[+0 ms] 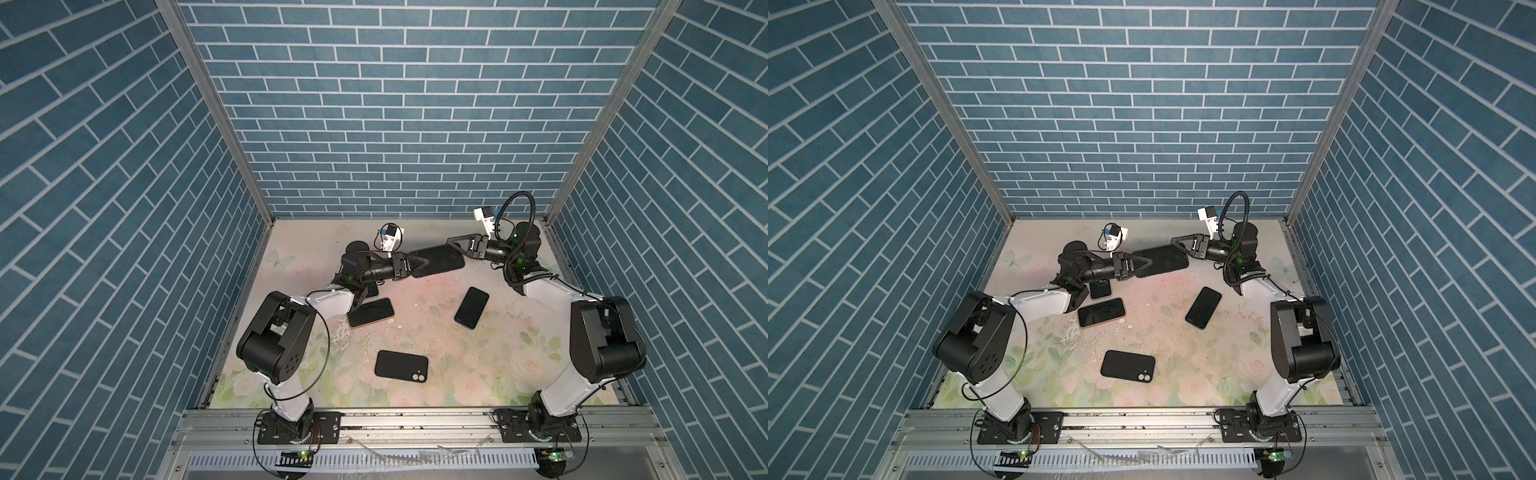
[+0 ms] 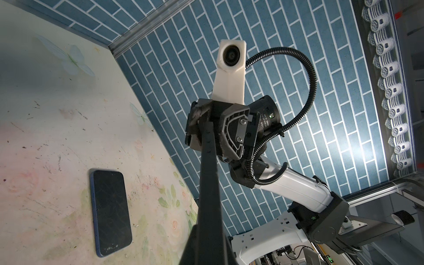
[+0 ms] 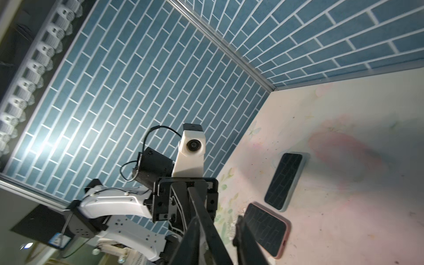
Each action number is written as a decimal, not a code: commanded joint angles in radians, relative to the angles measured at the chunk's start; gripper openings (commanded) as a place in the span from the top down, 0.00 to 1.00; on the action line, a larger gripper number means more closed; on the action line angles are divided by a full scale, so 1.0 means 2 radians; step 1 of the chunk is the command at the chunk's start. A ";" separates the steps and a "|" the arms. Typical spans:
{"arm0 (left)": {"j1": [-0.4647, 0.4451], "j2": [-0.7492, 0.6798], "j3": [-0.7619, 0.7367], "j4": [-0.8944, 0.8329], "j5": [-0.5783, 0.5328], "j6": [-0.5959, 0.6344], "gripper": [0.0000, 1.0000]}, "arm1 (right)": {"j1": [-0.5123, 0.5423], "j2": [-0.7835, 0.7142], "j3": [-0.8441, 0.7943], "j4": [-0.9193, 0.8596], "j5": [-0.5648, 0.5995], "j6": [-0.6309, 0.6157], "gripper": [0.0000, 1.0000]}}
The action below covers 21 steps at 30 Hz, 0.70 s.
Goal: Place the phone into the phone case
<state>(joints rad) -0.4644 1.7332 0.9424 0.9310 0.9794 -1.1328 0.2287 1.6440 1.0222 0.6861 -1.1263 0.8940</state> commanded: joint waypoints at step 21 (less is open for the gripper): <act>-0.004 -0.029 -0.009 0.016 -0.168 0.028 0.99 | 0.007 -0.193 -0.128 -0.084 0.204 -0.073 0.57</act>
<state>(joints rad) -0.4690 1.6722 0.9138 0.8810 0.6907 -1.0657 0.2337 1.2774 0.7757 0.4461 -0.7437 0.7040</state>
